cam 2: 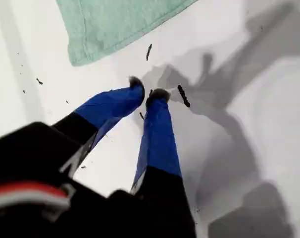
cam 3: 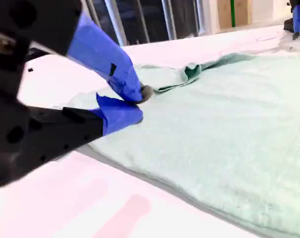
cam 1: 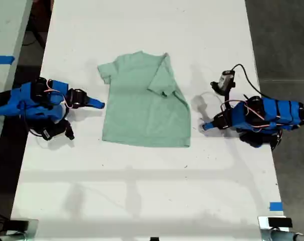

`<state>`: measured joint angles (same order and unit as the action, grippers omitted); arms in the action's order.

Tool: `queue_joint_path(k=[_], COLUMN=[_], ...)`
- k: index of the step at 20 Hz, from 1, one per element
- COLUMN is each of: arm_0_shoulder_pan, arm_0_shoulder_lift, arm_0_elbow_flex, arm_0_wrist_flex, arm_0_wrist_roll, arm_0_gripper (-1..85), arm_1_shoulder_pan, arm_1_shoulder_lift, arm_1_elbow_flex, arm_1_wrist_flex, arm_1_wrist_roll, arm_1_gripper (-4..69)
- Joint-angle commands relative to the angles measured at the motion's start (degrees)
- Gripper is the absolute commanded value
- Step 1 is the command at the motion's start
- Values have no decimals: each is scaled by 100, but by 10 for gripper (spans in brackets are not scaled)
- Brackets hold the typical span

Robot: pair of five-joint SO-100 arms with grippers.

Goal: Fold t shirt

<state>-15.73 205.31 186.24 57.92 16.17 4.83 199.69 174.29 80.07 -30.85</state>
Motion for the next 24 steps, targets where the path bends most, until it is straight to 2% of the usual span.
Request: queue_joint_path(k=[1,3,6,9,13,17,19,20,22,24], arm_0_shoulder_pan=[-501,-624,-1389,-2083,-2804,-3612,-4025,-4201,-4447,-4544], arm_0_shoulder_lift=[79,79,79,-562,-3542,-6460,-7611,-8033,-8728,-9712], arm_0_elbow_flex=[229,220,-26,-949,-3059,-5555,-6390,-6565,-6741,-7189], arm_0_wrist_flex=[-413,-466,26,220,202,510,448,325,88,35], arm_0_wrist_roll=[-1459,-1433,-1661,-1371,-519,861,1494,1661,1670,1846], arm_0_gripper=[-2,-2,-2,-2,-2,-1,47,104,209,242], arm_1_shoulder_pan=[-70,-70,-53,-26,-35,-53,-70,-79,-88,-97], arm_1_shoulder_lift=[70,70,70,70,70,70,70,70,70,70], arm_1_elbow_flex=[290,290,290,290,290,290,290,290,290,290], arm_1_wrist_flex=[-132,-132,-132,-132,-132,-132,-132,-132,-132,-132], arm_1_wrist_roll=[-70,-79,-97,-105,-97,-88,-88,-97,-105,-114], arm_1_gripper=[11,11,11,11,11,11,11,11,11,11])
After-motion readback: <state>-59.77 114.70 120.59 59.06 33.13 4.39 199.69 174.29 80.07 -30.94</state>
